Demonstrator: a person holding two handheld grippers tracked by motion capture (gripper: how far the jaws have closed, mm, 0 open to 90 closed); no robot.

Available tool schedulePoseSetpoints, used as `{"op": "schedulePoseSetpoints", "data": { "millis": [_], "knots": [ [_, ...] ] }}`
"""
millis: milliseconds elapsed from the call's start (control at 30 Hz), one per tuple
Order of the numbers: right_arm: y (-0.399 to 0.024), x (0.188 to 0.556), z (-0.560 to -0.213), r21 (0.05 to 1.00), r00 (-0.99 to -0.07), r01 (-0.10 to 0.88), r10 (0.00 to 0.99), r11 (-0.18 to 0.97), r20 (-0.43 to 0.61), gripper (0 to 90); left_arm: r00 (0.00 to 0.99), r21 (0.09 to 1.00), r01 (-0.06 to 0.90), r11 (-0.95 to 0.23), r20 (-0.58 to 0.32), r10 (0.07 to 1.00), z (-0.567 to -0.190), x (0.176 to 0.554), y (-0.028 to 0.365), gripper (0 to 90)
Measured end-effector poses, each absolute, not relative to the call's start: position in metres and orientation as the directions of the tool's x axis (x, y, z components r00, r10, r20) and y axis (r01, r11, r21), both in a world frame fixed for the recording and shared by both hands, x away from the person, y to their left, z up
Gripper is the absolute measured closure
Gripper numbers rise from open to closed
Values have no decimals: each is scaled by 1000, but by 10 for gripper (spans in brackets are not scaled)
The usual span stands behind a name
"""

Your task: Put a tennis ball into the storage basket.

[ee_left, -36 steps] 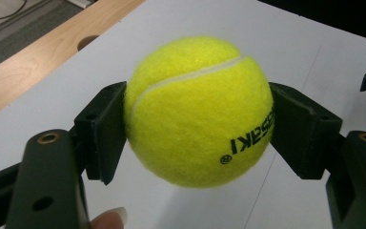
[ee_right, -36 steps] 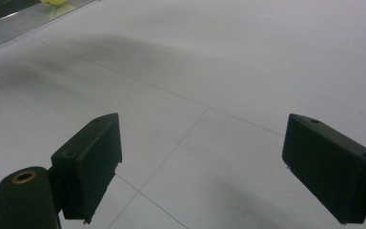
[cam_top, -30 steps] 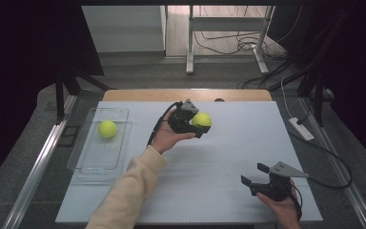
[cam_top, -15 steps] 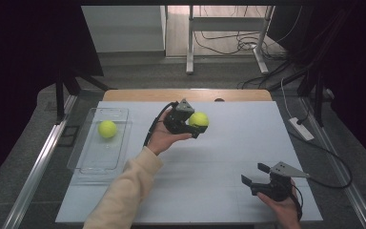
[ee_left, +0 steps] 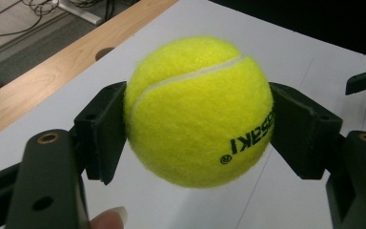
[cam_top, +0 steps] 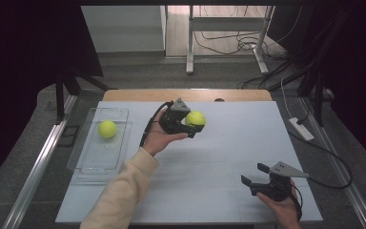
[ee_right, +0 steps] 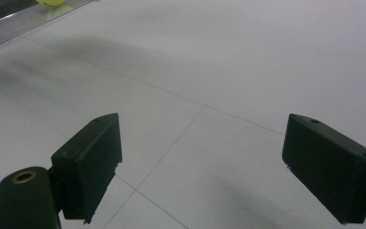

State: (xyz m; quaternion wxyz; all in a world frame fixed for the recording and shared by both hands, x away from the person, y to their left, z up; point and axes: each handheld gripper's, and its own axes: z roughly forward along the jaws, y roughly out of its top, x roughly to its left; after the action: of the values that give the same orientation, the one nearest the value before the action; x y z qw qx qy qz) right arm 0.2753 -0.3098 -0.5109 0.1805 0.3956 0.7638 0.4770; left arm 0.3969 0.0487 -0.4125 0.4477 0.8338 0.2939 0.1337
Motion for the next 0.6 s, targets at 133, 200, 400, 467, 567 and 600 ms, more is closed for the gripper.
{"op": "schedulePoseSetpoints", "data": {
  "millis": [133, 200, 400, 467, 567, 600],
  "knots": [
    [-310, 275, -511, 871, -622, 432, 776, 233, 100, 133, 789, 831, 366, -419, -38, 613, -411, 394, 53, 274],
    [-310, 275, -511, 872, -621, 433, 776, 228, 105, 133, 788, 834, 362, -416, -36, 614, -410, 393, 56, 274],
    [-309, 276, -511, 870, -622, 432, 776, 236, 99, 133, 783, 846, 357, -395, -40, 621, -407, 388, 63, 274],
    [-309, 276, -511, 871, -623, 432, 776, 234, 100, 133, 779, 849, 358, -388, -43, 625, -408, 386, 65, 274],
    [-309, 276, -511, 871, -623, 431, 776, 236, 98, 133, 777, 852, 358, -381, -46, 628, -408, 384, 69, 274],
    [-309, 276, -511, 870, -622, 433, 777, 238, 97, 133, 777, 853, 358, -380, -46, 628, -408, 383, 71, 274]
  ]
}}
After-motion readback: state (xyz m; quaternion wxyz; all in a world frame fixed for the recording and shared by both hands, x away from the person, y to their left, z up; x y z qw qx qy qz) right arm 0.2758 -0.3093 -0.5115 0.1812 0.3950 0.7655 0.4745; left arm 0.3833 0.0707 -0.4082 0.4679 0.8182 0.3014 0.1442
